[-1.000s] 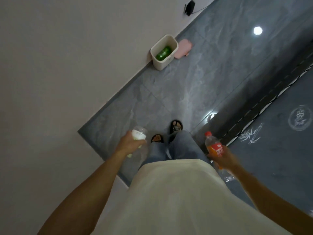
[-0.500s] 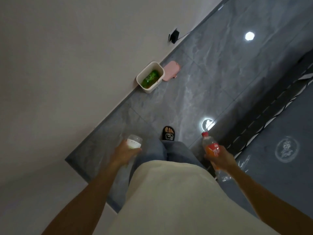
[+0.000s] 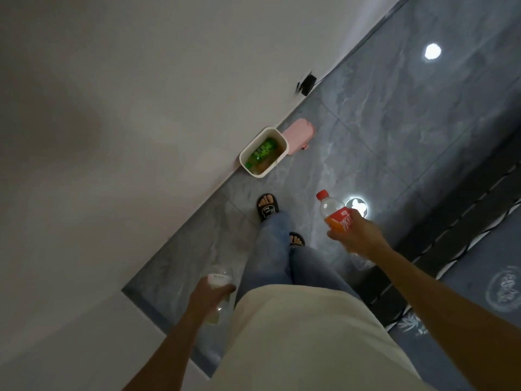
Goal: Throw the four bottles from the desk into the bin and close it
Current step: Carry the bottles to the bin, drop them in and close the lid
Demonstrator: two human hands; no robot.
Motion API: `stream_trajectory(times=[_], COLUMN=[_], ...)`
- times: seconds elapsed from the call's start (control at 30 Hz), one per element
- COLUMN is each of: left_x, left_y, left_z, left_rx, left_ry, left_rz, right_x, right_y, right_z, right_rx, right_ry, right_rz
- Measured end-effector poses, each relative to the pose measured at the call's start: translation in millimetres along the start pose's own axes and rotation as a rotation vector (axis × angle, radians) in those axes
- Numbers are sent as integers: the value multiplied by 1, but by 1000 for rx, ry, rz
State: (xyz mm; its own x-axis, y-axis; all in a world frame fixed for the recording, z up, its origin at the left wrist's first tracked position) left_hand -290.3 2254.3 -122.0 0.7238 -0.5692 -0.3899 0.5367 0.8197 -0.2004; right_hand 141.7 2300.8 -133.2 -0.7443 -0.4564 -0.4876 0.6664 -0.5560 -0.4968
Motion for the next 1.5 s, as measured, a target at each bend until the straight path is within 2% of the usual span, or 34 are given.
stream_trajectory(times=[0.17, 0.37, 0.47, 0.6, 0.73, 0.83, 0.93, 1.23, 1.33, 1.5], left_x=[-28, -50, -51, -44, -24, -4, 15, 55, 62, 67], left_y=[91, 198, 242, 282, 315, 340, 362, 407, 416, 435], left_z=[-17, -14, -21, -48, -100, -150, -201, -311, -328, -351], left_rx=[84, 226, 267, 288, 285, 299, 329, 462, 544, 641], left_ry=[-60, -74, -82, -11, 19, 49, 88, 134, 155, 173], left_rz=[29, 41, 67, 89, 125, 157, 194, 223, 180, 152], right_x=[-3, -6, -6, -6, 3, 17, 37, 128, 152, 187], right_y=[6, 20, 17, -1, -23, -35, -46, -58, -59, -54], right_z=[-21, -30, -51, -112, -204, -283, -359, -526, -561, -599], right_rx=[56, 172, 156, 100, 31, -62, -223, -707, -777, -746], right_ry=[-20, -26, -39, -41, 1, -5, -62, -152, -138, -194], right_rz=[53, 5, 12, -11, -106, -62, 81, 867, 997, 1041])
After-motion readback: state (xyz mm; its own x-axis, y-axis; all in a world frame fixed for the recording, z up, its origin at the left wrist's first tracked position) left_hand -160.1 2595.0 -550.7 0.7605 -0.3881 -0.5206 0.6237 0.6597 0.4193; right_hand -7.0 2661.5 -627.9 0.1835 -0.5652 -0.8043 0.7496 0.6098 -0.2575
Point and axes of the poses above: each hand's wrist, its own z-axis away from the middle knuckle, its own x-axis out of the palm, y = z × x, the point moved 6 cm from there along -z, towards the middle knuckle, and after that the axes turned 15 degrees about -x, right-handed, at the moved point
